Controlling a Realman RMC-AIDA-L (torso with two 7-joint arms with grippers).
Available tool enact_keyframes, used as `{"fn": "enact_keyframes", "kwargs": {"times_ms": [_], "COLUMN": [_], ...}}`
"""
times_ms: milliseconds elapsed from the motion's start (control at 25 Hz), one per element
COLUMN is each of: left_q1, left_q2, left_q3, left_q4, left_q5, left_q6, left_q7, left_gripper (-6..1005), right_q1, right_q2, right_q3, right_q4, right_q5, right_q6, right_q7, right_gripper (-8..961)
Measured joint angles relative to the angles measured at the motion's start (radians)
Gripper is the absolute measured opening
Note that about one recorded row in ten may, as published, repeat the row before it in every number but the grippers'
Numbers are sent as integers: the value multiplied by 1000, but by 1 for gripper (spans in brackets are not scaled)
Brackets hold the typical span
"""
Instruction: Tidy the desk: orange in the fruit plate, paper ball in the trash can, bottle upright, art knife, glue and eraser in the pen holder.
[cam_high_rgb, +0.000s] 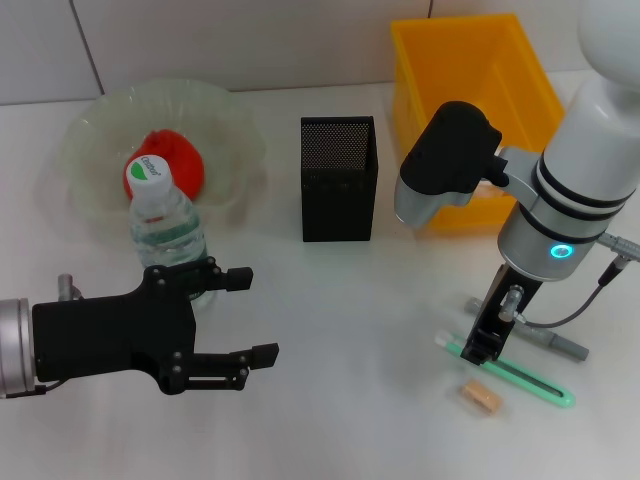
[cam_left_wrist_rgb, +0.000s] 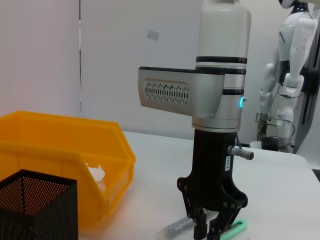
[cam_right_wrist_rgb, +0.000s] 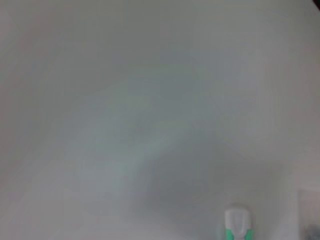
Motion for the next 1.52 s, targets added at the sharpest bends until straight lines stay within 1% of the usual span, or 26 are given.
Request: {"fn": "enact_keyframes", "kwargs": {"times_ms": [440, 560, 760, 960, 1120, 1280, 1520], "left_q1": [0, -1, -1, -1, -1, 0, 3], "left_q2": [0, 0, 0, 0, 0, 0, 0], "left_q3": [0, 0, -1, -1, -1, -1, -2], "left_q4": [0, 0, 0, 0, 0, 0, 0], "left_q5": [0, 0, 0, 0, 0, 0, 0], "left_q6": [0, 0, 0, 0, 0, 0, 0], "left_q7": [0, 0, 0, 0, 0, 0, 0], "left_gripper": [862, 862, 862, 862, 861, 861, 861], "right_q1": [0, 0, 0, 0, -1, -2, -9], "right_q2": [1, 2, 2, 3, 3, 3, -1], "right_q3": [0, -19, -45, -47, -47, -41, -28], "right_q4": [3, 3, 1, 1, -2, -13, -65], "right_q5": [-2, -4, -5, -5, -5, -6, -8], "right_q6": [3, 4, 5, 5, 6, 6, -2], "right_q7": [0, 0, 5, 6, 7, 7, 13], "right_gripper": [161, 159, 120, 80, 80, 80, 80]}}
